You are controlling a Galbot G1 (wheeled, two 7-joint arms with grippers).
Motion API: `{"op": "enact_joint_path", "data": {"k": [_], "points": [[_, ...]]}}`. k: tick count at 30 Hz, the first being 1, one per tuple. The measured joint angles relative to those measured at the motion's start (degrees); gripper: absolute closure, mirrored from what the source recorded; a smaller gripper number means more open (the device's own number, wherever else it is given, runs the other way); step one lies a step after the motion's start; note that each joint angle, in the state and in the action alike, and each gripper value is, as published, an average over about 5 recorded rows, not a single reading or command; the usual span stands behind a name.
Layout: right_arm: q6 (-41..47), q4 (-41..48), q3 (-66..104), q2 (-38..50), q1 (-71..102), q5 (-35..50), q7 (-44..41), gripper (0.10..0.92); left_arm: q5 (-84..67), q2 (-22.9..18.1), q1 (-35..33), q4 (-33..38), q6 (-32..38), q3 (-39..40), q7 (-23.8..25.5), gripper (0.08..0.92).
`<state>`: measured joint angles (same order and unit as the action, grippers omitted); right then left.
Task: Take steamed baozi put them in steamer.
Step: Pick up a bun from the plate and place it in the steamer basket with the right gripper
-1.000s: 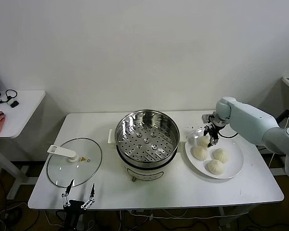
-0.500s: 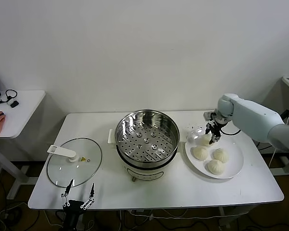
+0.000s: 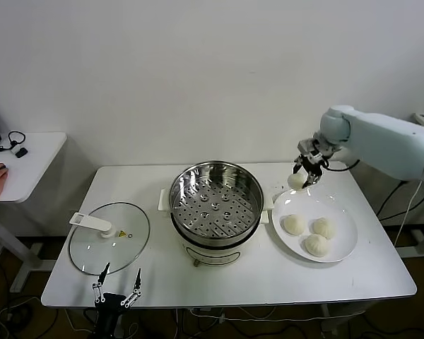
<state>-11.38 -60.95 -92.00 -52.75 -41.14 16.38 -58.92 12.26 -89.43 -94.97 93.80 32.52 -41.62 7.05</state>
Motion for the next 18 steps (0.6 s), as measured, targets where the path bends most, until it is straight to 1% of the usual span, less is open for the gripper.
{"op": "enact_joint_path", "data": {"k": [4, 8, 13, 18], "points": [[-5.5, -4.3, -2.8, -1.0, -5.2, 0.6, 0.9, 0.429, 0.3, -0.2, 0.1, 0.0, -0.1, 0.2, 0.0, 0.177], [-11.5, -6.7, -4.3, -3.1, -8.8, 1.2, 2.1, 0.424, 0.6, -0.4, -0.1, 0.2, 0.0, 0.5, -0.1, 0.177], [-19.3, -7.2, -4.8, -7.5, -10.6, 0.5, 4.4, 0.423, 0.6, -0.5, -0.3, 0.4, 0.1, 0.5, -0.1, 0.177], [-26.1, -5.6, -4.1, -12.6, -10.2, -1.6, 6.2, 0.423, 0.5, -0.5, -0.3, 0.8, 0.0, 0.4, -0.2, 0.177]]}}
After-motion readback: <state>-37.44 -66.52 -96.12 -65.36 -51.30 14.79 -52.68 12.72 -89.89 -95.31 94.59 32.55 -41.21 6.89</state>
